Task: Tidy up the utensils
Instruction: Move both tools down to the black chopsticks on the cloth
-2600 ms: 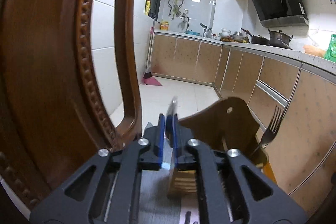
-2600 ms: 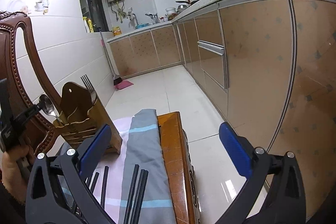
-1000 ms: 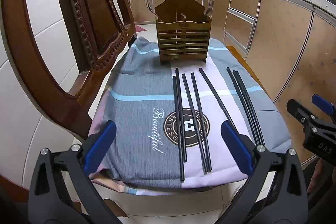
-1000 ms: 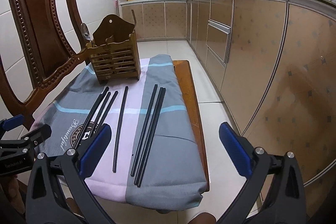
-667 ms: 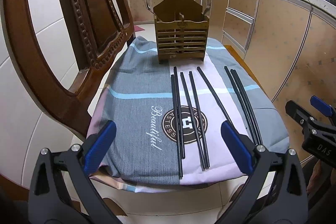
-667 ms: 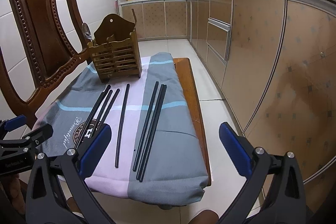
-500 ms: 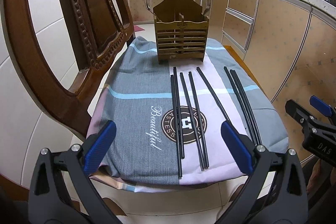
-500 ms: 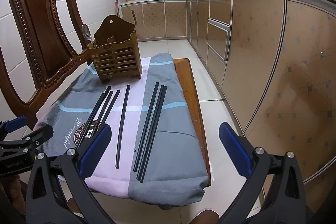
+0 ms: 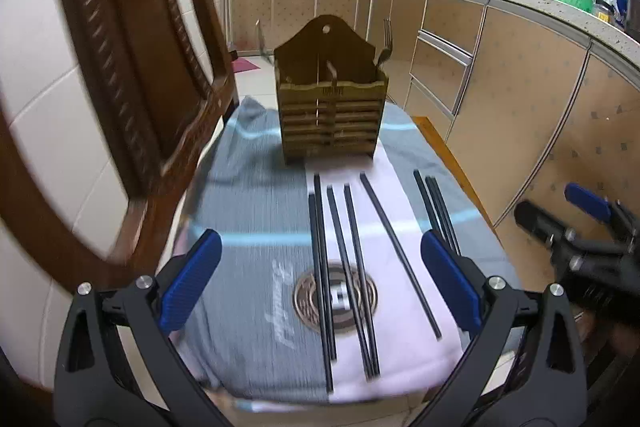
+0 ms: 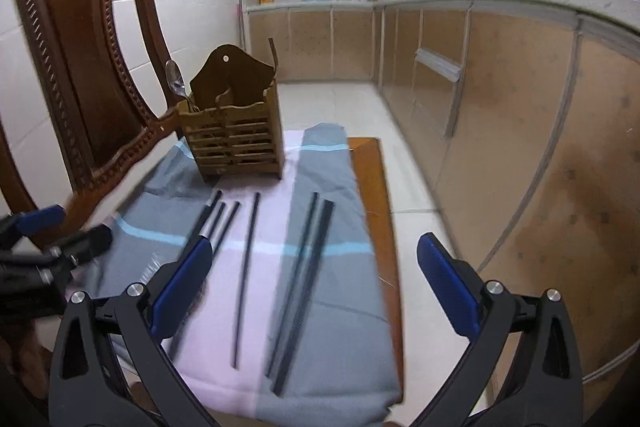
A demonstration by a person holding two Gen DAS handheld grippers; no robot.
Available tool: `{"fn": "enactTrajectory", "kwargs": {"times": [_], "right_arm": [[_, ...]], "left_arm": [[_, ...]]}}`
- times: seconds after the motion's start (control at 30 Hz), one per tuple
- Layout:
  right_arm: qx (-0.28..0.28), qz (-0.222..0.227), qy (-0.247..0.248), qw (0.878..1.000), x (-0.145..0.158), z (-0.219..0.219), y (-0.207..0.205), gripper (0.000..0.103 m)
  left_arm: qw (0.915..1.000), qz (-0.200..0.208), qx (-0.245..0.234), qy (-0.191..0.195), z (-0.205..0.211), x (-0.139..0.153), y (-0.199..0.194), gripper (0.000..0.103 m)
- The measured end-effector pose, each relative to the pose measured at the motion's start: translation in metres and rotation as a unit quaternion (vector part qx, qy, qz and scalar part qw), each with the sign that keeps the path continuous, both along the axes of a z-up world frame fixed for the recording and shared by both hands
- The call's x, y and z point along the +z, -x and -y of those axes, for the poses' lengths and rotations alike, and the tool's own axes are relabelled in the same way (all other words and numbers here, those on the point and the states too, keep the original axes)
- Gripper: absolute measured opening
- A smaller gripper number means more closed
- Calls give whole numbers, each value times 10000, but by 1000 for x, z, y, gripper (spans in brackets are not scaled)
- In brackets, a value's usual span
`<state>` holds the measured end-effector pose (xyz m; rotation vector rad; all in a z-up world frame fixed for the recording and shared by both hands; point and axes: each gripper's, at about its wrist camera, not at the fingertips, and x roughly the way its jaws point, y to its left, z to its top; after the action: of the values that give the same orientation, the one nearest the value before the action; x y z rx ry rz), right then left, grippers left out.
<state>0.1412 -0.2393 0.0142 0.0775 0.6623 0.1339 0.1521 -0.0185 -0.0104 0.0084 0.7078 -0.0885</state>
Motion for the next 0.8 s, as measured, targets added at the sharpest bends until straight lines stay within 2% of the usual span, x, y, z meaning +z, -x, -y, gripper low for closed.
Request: {"fn": "enactTrajectory", "kwargs": {"times": [0.13,0.2,0.3,0.37,0.47,0.5,0.53,0.57,0.6,0.63,0.67,0.7,0.73,0.8], "right_arm": [[-410,216,-274,9986,32,12,-47,100],[-567,61,-521,9970,33,21,-75,100],[-471,-282,-876,9946,12,33,-107,100],[-543,-573,-808,9936,-11,38,-118,100],[-236,-1146,-965,9884,-32,36,-140,96],[-95,-1251,-961,9874,-37,30,-149,95],[-24,-1287,-946,9872,-39,28,-155,93],[45,-1386,-886,9864,-43,23,-162,85],[115,-1506,-838,9850,-46,19,-166,72],[238,-1701,-824,9817,-52,13,-172,64],[358,-1890,-831,9778,-59,7,-177,49],[460,-2075,-798,9739,-66,0,-183,40],[489,-2155,-755,9724,-70,-4,-185,37],[497,-2307,-665,9695,-79,-11,-191,25]], "left_arm": [[9999,-137,75,48,2,14,-47,98],[9997,-224,50,122,2,15,-71,98],[9989,-439,44,178,1,2,-103,98],[9981,-561,15,257,-3,-11,-116,98],[9934,-1046,-87,456,-8,-37,-139,97],[9918,-1161,-119,516,-10,-42,-145,95],[9906,-1233,-117,582,-12,-46,-152,88],[9897,-1289,-94,618,-13,-49,-156,83],[9887,-1354,-60,646,-15,-51,-161,80],[9871,-1443,-20,696,-17,-54,-167,72],[9849,-1560,13,747,-18,-58,-172,70],[9832,-1664,26,748,-18,-62,-176,70],[9821,-1735,25,732,-17,-64,-179,70],[9802,-1847,72,714,-16,-70,-184,70]]}}
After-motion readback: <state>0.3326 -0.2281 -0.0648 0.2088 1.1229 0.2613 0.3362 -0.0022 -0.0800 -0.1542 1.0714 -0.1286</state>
